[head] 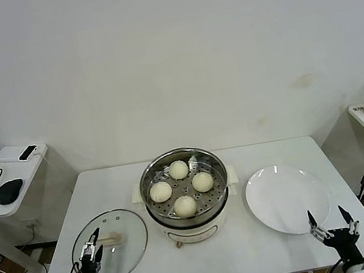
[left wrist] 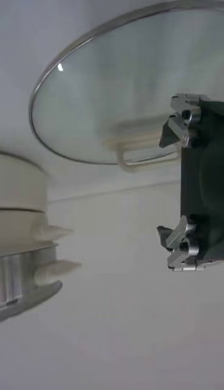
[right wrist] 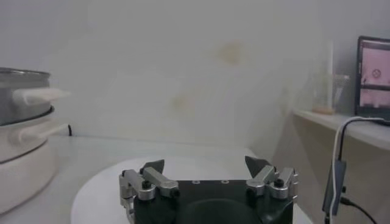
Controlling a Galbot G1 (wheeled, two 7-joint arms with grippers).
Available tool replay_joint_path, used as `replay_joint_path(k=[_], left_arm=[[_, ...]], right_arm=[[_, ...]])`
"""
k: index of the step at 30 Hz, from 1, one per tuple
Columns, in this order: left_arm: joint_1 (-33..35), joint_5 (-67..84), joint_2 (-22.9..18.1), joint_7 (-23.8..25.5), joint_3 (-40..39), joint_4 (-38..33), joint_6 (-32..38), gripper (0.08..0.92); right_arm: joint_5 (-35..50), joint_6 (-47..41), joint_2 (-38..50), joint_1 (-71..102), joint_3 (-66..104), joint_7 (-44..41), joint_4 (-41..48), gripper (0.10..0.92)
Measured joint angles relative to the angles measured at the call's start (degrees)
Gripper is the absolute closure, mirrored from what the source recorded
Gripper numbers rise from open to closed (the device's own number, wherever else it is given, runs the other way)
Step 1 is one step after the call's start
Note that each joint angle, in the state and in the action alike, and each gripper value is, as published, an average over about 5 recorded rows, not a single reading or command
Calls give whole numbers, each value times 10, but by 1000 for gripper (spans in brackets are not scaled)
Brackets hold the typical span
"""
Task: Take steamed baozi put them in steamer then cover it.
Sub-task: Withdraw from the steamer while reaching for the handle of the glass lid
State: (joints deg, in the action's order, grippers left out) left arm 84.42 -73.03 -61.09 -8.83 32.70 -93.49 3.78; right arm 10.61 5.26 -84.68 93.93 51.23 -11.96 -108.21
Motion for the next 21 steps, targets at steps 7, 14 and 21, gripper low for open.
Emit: replay_joint_path(k=[7, 14, 21], left_arm=[[-34, -3, 4, 2, -14, 24, 0, 177], [-68, 2, 3, 0, -23, 53, 3, 177], [-99, 16, -1, -5, -30, 81, 9, 177]], right_arm=[[-4, -1, -10, 8, 0, 0, 0, 203], [-11, -3, -18, 11, 0, -1, -1, 203], [-20, -1, -23, 9, 0, 0, 4, 203]])
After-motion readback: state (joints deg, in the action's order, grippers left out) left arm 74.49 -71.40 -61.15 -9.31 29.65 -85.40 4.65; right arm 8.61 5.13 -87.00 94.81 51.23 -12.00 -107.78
